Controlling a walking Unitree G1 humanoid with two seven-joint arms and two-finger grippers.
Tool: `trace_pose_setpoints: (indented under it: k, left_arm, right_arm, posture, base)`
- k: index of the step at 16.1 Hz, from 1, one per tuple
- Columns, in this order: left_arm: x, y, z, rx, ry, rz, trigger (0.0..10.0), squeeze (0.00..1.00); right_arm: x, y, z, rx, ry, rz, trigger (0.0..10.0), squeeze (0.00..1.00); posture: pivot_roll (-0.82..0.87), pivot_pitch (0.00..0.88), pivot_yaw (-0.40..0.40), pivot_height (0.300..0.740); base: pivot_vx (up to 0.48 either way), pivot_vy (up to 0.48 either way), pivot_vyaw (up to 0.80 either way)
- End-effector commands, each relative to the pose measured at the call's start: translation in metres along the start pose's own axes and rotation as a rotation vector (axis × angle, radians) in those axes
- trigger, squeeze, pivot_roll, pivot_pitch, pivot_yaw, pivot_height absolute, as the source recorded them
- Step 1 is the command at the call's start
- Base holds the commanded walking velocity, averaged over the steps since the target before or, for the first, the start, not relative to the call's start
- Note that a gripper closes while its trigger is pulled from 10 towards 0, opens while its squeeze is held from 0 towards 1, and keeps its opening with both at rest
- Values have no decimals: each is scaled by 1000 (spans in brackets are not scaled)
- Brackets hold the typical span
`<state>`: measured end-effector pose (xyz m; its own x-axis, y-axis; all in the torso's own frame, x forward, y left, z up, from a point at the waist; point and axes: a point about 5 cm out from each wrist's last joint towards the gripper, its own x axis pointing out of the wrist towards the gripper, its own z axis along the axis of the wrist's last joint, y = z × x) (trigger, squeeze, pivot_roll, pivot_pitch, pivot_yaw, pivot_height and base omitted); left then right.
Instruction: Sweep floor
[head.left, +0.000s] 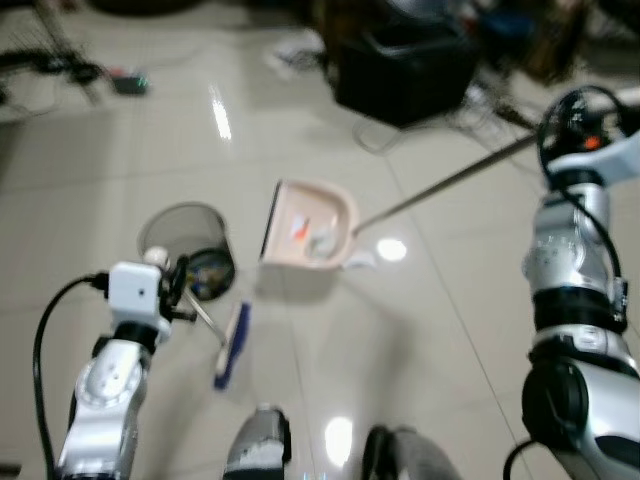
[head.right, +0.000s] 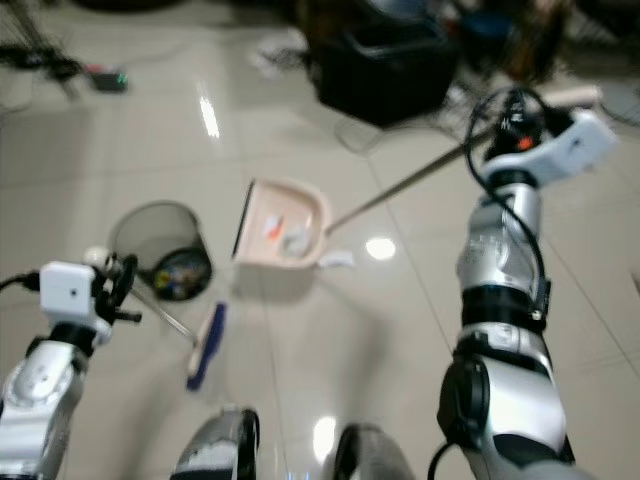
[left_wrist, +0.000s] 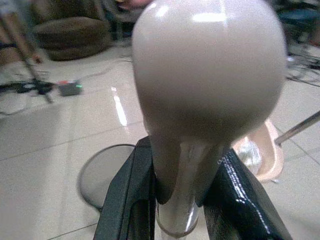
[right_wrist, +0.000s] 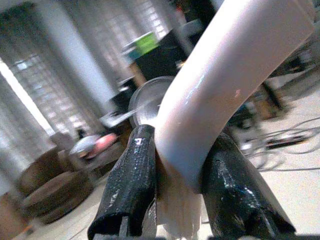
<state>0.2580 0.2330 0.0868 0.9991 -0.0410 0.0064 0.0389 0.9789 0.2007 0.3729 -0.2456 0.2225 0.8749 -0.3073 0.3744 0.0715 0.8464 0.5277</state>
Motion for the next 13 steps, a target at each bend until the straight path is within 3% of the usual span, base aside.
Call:
trace_pose_setpoints:
  k: [1,6,9,13]
  left_arm:
    - [-3,4,-1,33,8,42,10000,0]
    - [-5,0,6,0,-34,69,10000,0]
    - [-6,-3,8,-2,-43,54,10000,0]
    - [-4,-4,7,19,-40,48,10000,0]
  right_arm:
    - [10,8,19,65,-74,9,10000,0]
    - [17,11,25,49,-83,-6,10000,0]
    - [17,6,25,50,-88,-44,10000,0]
    - [15,6,22,41,-92,-37,10000,0]
  posture:
    - [100,107,-24,740]
    - [97,124,-36,740]
    - [98,124,-31,740]
    - [98,76,-33,740]
  base:
    - [0,0,800]
    - [0,0,784]
    - [0,0,0]
    - [323,0,0]
